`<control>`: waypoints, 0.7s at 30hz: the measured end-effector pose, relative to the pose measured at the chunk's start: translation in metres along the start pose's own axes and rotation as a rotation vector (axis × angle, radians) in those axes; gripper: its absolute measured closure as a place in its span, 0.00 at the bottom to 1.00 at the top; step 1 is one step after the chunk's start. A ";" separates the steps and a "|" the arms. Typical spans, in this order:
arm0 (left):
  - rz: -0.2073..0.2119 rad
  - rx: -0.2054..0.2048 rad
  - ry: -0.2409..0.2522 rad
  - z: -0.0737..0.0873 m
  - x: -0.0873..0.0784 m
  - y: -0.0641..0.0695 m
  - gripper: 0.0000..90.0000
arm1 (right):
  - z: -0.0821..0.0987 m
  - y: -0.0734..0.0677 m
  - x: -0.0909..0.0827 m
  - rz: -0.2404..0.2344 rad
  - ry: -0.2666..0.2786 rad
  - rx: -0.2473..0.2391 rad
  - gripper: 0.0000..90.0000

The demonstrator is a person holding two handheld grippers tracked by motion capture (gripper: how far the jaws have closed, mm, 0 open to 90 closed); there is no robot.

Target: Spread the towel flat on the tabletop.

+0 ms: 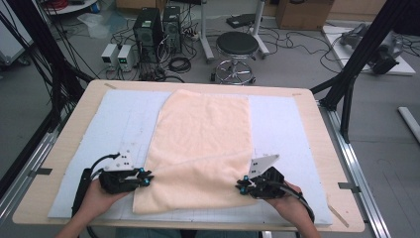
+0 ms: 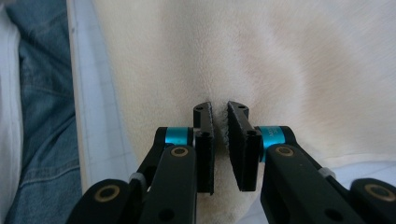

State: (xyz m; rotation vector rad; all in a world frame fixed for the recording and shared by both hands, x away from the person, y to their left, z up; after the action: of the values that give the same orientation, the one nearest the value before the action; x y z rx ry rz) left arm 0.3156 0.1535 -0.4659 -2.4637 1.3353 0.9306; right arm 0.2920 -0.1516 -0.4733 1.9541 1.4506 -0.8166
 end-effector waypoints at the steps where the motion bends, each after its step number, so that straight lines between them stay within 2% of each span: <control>1: -0.011 -0.016 0.016 -0.008 -0.001 -0.006 0.88 | -0.005 0.006 -0.004 0.013 0.013 -0.004 0.91; 5: -0.050 -0.107 0.084 -0.045 0.002 -0.037 0.88 | -0.029 0.039 -0.017 0.082 0.036 0.015 0.91; 7: -0.100 -0.138 0.093 -0.058 0.010 -0.058 0.87 | -0.038 0.061 -0.020 0.106 0.039 0.037 0.91; 9: -0.177 -0.167 0.068 -0.065 0.024 -0.082 0.84 | -0.046 0.086 -0.017 0.126 0.062 0.094 0.90; 10: -0.213 -0.206 0.066 -0.067 0.030 -0.092 0.79 | -0.047 0.099 -0.013 0.139 0.063 0.125 0.90; 11: -0.228 -0.230 0.058 -0.068 0.036 -0.100 0.72 | -0.045 0.113 -0.007 0.158 0.045 0.158 0.88; 12: -0.243 -0.233 0.048 -0.069 0.040 -0.104 0.67 | -0.041 0.127 0.000 0.177 0.020 0.195 0.81; 13: -0.254 -0.227 0.041 -0.069 0.042 -0.106 0.64 | -0.037 0.139 0.005 0.206 0.008 0.230 0.75; 14: -0.242 -0.224 0.043 -0.069 0.041 -0.106 0.60 | -0.033 0.147 0.007 0.212 0.003 0.265 0.75; 16: -0.201 -0.209 0.060 -0.068 0.037 -0.097 0.54 | -0.031 0.151 0.006 0.209 0.025 0.288 0.72; 18: -0.171 -0.162 0.080 -0.067 0.029 -0.087 0.53 | -0.032 0.148 0.000 0.218 0.040 0.270 0.70; 21: -0.124 -0.130 0.098 -0.060 0.019 -0.069 0.47 | -0.037 0.136 -0.013 0.227 0.090 0.232 0.67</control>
State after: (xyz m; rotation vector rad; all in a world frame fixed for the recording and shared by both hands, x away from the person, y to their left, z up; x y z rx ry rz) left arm 0.4049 0.1534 -0.4389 -2.6869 1.1684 0.9049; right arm 0.4253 -0.1662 -0.4281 2.3064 1.1972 -0.8326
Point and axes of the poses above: each handheld gripper's, and its own axes: x roughly forward along the jaws, z roughly out of its underside, y roughly to its right, the point moved 10 cm from there along x, roughly forward along the jaws, and after that the axes turned 6 degrees about -x, right-handed, at the moved point
